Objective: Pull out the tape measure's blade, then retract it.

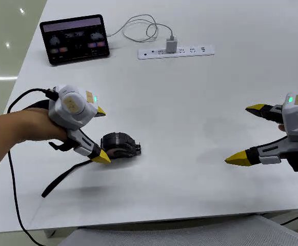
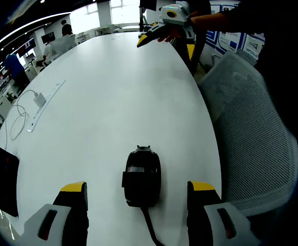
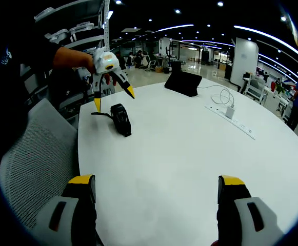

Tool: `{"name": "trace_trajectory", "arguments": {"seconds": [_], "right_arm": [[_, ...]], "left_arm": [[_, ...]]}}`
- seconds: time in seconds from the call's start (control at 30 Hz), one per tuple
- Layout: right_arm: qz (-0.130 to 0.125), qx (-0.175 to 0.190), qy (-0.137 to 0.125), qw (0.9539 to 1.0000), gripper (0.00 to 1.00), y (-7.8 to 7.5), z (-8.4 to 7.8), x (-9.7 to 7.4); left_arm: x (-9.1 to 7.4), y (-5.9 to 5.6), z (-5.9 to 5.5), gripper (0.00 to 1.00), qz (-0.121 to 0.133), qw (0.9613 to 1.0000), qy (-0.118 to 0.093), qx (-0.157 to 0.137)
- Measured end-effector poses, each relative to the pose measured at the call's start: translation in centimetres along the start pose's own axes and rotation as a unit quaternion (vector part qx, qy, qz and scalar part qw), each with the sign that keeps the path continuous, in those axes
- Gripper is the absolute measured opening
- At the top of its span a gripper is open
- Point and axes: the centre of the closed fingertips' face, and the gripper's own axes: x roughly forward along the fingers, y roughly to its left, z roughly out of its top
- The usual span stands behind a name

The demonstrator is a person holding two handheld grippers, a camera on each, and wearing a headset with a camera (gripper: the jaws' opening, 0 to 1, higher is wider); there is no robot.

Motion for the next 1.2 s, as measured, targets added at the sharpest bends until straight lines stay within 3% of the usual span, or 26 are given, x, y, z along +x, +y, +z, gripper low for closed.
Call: {"name": "trace_trajectory", "arguments": {"seconds": [0.13, 0.23, 0.33, 0.43, 0.5, 0.6, 0.77, 0.83, 0.87, 0.9, 1.2], "right_arm": [[0.007, -0.022, -0.005, 0.9997, 0.95, 0.4, 0.9, 1.3], [0.015, -0.024, -0.003, 0.9996, 0.96, 0.7, 1.4, 2.5], [0.020, -0.036, -0.010, 0.9991, 0.98, 1.0, 2.0, 3.7], [0.051, -0.052, 0.001, 0.9974, 0.98, 2.4, 2.0, 5.1], [0.058, -0.070, 0.012, 0.9958, 1.00, 3.0, 1.8, 6.0], [0.072, -0.071, 0.009, 0.9948, 0.99, 3.9, 2.4, 7.3], [0.114, -0.095, 0.018, 0.9888, 0.95, 5.9, 2.5, 9.6], [0.121, -0.095, 0.019, 0.9879, 0.91, 6.3, 2.8, 10.5], [0.121, -0.098, 0.017, 0.9877, 0.90, 6.4, 3.0, 10.8], [0.121, -0.105, 0.011, 0.9871, 0.88, 6.5, 3.4, 11.3], [0.140, -0.117, -0.001, 0.9833, 0.77, 7.8, 5.7, 13.8]], "left_arm": [[1.1, -0.3, -0.5, 0.71, -0.011, 0.9996, 0.027, -0.003], [1.8, -0.7, -1.3, 0.69, -0.022, 0.9981, 0.054, -0.021], [2.2, -0.9, -1.6, 0.62, -0.021, 0.9977, 0.064, -0.009], [2.5, -0.8, -1.5, 0.58, -0.019, 0.9978, 0.064, -0.007], [2.7, -1.1, -1.4, 0.54, -0.024, 0.9977, 0.063, -0.003], [3.0, -1.4, -1.3, 0.47, -0.029, 0.9974, 0.065, -0.001], [3.3, -1.1, -1.4, 0.40, -0.020, 0.9972, 0.070, 0.012], [3.2, -0.6, -1.4, 0.33, -0.013, 0.9969, 0.072, 0.029], [3.1, -0.7, -1.5, 0.33, -0.012, 0.9969, 0.073, 0.026], [3.1, -0.7, -1.4, 0.33, -0.011, 0.9965, 0.072, 0.041], [3.0, -0.7, -1.4, 0.32, -0.018, 0.9963, 0.063, 0.055]]}}
